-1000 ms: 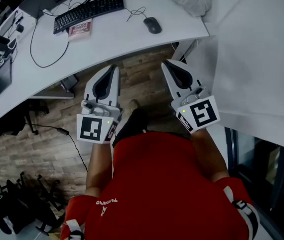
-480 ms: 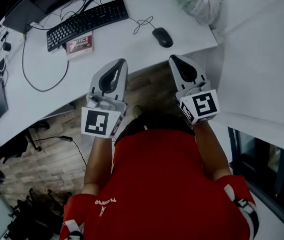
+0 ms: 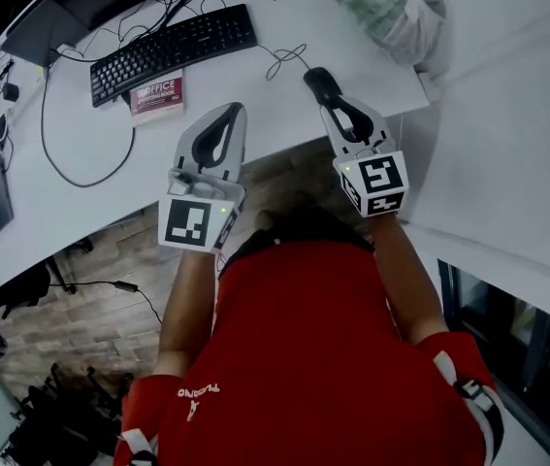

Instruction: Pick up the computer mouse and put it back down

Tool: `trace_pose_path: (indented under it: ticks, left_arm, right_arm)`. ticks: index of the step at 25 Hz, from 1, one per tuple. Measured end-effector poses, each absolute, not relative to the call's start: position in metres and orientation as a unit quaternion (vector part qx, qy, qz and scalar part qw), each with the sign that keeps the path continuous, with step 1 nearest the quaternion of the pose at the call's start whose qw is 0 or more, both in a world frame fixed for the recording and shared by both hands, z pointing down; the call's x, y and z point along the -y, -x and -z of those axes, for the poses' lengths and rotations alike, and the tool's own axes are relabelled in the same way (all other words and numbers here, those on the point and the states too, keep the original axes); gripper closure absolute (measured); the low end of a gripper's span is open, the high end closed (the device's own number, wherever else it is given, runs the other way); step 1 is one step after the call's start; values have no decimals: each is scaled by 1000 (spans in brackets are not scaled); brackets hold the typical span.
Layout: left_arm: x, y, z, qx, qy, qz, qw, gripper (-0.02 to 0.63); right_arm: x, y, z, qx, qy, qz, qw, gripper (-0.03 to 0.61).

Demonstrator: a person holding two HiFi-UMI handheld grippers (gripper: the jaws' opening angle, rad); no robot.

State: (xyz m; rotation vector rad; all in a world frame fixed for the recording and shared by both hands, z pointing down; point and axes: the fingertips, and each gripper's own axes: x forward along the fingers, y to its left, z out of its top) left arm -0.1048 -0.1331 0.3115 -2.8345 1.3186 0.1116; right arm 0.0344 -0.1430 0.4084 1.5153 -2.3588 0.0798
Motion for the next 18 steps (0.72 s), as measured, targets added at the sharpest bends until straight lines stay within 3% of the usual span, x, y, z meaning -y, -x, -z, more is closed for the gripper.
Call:
trace_pose_path:
  ticks: [12, 18]
  left_arm:
    - [169, 97, -327, -451, 893, -12, -2, 603]
    - [181, 95, -335, -461, 887, -2, -8, 604]
  right_arm:
    - [205, -57, -499, 811, -513, -99, 262, 314]
    - [224, -63, -535, 804, -499, -131, 297, 261]
